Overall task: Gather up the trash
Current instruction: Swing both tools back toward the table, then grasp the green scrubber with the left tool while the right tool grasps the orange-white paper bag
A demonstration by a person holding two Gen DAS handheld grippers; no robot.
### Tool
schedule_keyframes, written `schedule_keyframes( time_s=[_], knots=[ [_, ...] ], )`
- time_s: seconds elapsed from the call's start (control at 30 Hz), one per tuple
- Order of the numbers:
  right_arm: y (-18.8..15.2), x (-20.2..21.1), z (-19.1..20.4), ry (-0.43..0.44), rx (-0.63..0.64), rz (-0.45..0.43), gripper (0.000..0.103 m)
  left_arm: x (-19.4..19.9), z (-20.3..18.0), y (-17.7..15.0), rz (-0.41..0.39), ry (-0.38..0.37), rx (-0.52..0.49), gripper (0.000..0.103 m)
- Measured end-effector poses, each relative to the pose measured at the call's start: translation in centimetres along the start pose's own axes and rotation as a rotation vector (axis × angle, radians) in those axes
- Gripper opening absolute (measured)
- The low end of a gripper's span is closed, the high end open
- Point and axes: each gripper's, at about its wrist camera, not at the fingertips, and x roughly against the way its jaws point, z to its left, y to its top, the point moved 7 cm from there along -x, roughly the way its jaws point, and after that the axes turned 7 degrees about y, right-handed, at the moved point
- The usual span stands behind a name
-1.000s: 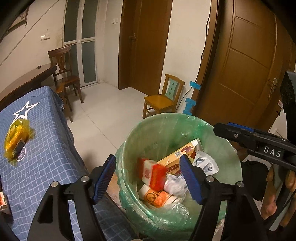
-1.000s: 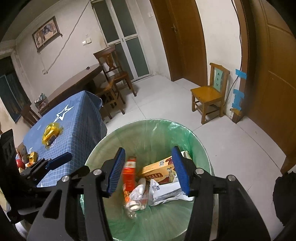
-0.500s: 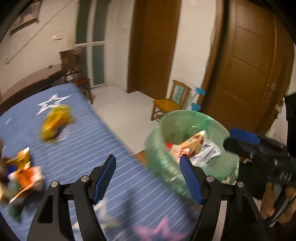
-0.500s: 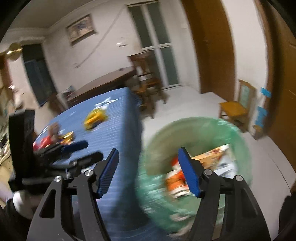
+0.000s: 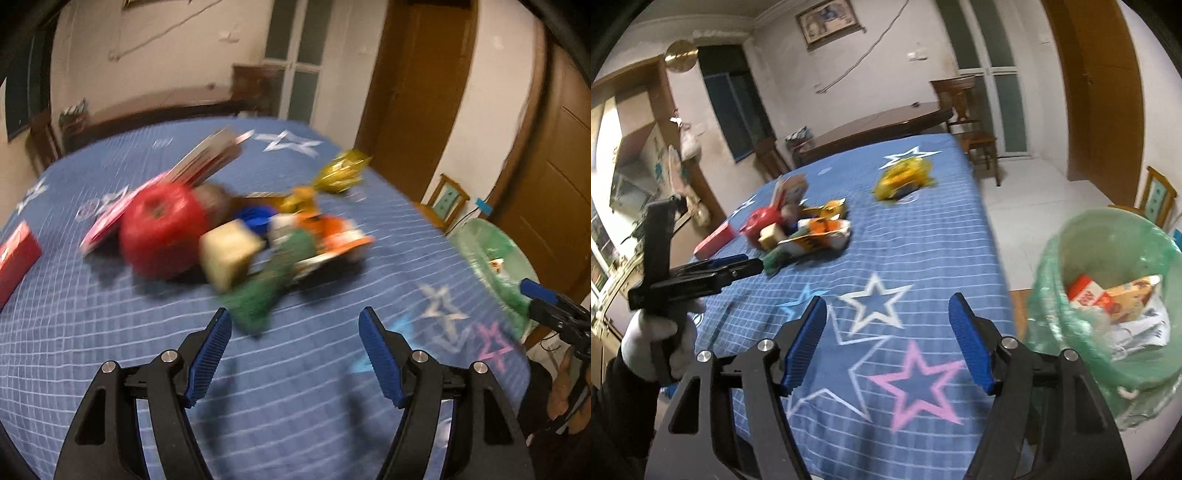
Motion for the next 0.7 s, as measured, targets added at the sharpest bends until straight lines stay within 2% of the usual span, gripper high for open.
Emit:
schedule_keyframes(
  time_s=[0.1, 0.27, 0.33, 0.43, 0.5, 0.6, 0.7],
  knots=[
    [0.1, -1.0, 1.1, 0.019, 0.027, 0.020, 0.066, -1.7, 1.5, 0.3, 0.043, 0.003, -0.019, 0.069],
    [0.1, -2.0, 2.3, 0.034, 0.063, 0.048, 0.066, -4.0, 1.7, 1.0, 0.090, -0.004, -0.049, 0.065],
    [0.2, -2.4, 2.4, 0.034, 0.072, 0.056, 0.066, -4.2, 1.9, 1.5, 0.083, -0.001, -0.057, 0.064],
    [0.5, -3.1, 2.6, 0.034, 0.093, 0.076, 0.066, -4.4, 2.2, 1.9, 0.080, 0.005, -0.059, 0.045],
    [0.9, -3.9, 3.0, 0.040, 0.119, 0.093, 0.066, -4.3, 2.2, 1.7, 0.080, 0.015, -0.072, 0.029],
    [1.8, -5.1, 3.8, 0.055, 0.194, 0.127, 0.066, -3.5, 1.7, 0.7, 0.091, 0.007, -0.096, 0.023],
    [2.8, -6.5, 5.0, 0.068, 0.312, 0.166, 0.066, -2.6, 2.0, -0.6, 0.096, 0.007, -0.110, 0.022]
  ],
)
